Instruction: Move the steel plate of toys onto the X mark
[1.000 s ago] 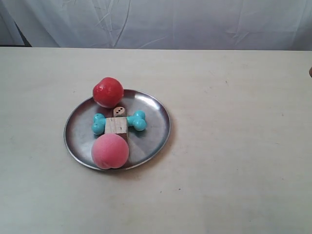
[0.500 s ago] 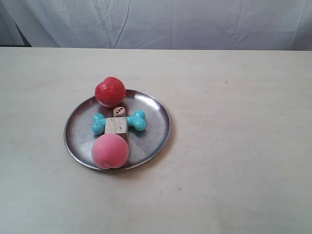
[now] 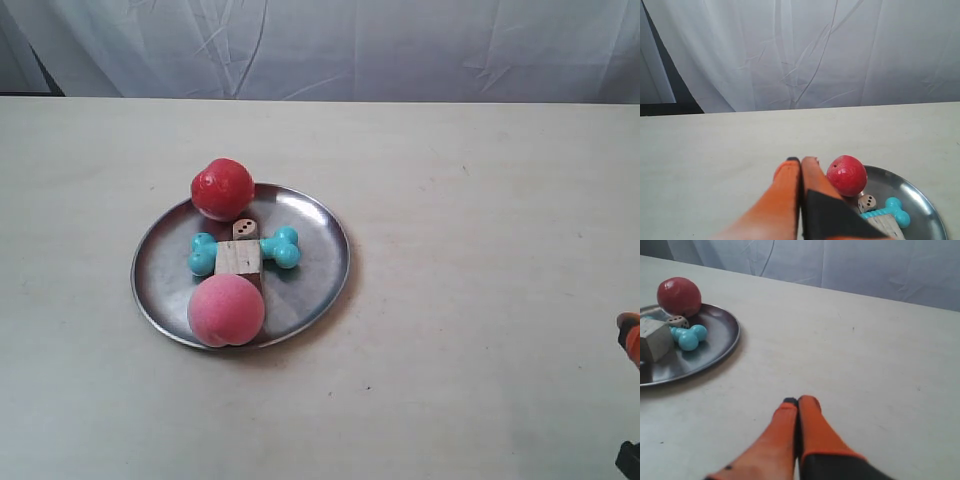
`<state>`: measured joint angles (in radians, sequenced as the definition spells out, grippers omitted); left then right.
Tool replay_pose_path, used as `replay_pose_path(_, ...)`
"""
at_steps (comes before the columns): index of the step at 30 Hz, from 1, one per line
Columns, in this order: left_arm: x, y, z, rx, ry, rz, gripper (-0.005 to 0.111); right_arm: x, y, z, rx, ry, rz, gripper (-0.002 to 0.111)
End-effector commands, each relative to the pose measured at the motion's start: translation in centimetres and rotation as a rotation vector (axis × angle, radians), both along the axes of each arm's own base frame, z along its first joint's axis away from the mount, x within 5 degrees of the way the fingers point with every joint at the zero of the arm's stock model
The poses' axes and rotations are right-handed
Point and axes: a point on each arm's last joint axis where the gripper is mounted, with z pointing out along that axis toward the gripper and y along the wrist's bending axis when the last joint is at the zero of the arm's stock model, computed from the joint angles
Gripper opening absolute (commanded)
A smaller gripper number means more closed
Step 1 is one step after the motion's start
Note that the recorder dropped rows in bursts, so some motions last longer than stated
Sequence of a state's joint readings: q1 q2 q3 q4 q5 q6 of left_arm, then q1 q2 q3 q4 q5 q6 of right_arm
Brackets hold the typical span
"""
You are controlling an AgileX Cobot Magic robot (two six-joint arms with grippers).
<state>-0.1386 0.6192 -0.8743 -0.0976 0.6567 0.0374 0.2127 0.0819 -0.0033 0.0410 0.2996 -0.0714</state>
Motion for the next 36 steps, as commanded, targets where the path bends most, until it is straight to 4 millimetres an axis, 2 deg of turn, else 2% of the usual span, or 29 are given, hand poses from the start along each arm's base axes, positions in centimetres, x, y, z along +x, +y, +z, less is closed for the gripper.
replay_pose_path(1,-0.1,0.0,-0.1,0.004,-0.004,-0.002,0.0,-0.1,0.0,0.1,0.005,-0.026,-0.001,0.0)
replay_pose_path(17,-0.1,0.0,-0.1,0.004,-0.004,-0.002,0.0,-0.2,0.1,0.1,0.038,-0.019,-0.001,0.0)
replay_pose_path(21,-0.8,0.5,-0.9,0.061,-0.022,0.02,0.0,-0.2,0.0,0.0,0.034,-0.015,-0.001,0.0)
replay_pose_path(25,-2.4,0.8,-4.2,0.067,-0.038,0.026,0.0,-0.2,0.0,0.0,0.034,-0.015,-0.001,0.0)
replay_pose_path(29,-3.9,1.0,-7.9,0.048,-0.155,0.033,0.0,-0.2,0.0,0.0,0.034,-0.015,-0.001,0.0)
replay_pose_path(33,-4.7,1.1,-11.9,-0.009,-0.258,0.048,0.0,-0.2,0.0,0.0,0.034,-0.015,-0.001,0.0)
replay_pose_path(36,-5.0,1.2,-14.5,-0.038,-0.248,0.066,0.0,-0.2,0.0,0.0,0.034,-0.015,-0.001,0.0)
